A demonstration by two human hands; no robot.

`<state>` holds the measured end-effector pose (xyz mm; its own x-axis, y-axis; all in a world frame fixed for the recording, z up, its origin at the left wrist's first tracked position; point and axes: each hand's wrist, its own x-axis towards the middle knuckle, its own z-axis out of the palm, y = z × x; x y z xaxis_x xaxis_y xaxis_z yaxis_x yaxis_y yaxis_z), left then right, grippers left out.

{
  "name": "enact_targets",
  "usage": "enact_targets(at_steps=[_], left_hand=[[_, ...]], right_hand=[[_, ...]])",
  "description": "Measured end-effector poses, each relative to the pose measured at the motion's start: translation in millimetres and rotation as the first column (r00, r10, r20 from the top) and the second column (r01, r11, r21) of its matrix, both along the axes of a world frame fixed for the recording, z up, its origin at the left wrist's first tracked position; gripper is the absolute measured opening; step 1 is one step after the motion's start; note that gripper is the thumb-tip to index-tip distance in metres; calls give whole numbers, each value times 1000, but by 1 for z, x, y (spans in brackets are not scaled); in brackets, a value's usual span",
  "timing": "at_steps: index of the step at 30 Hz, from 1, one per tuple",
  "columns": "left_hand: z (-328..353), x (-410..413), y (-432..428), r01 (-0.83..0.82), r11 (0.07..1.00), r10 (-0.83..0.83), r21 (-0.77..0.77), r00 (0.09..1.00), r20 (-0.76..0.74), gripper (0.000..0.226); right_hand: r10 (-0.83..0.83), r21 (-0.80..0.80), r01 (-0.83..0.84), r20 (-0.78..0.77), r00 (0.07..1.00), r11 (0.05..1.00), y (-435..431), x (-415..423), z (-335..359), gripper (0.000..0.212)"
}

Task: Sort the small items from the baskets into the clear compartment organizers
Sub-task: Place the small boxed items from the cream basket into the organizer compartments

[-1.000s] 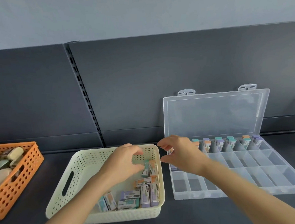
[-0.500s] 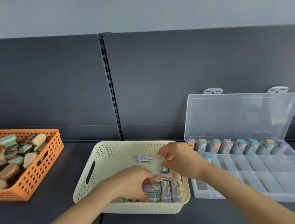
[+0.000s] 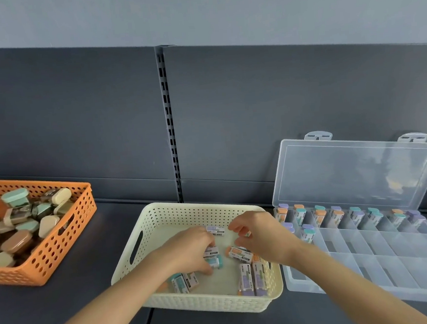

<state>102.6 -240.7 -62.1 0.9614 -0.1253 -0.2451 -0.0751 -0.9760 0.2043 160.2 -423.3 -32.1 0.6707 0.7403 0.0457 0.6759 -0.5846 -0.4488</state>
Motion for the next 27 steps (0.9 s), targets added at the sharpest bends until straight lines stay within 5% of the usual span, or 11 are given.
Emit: enact_targets(at_steps=[8, 12, 16, 27], left_hand=[[6, 2, 11, -60, 982, 65, -178, 998, 26, 26], [1, 1, 8, -37, 994, 41, -105, 999, 34, 36], [-1, 0, 8, -38, 997, 43, -67, 997, 66, 21], [11, -22, 48, -233, 935, 280, -266, 947, 157, 13]], right_hand=[[33, -62, -33, 0, 999, 998, 10, 2, -7, 31], [-52, -123, 54, 27, 998, 991, 13, 6, -13, 34], [-72, -293, 78, 31, 997, 953, 19, 6, -15, 33], [-36, -482, 64, 66, 997, 874, 47, -8, -23, 19]])
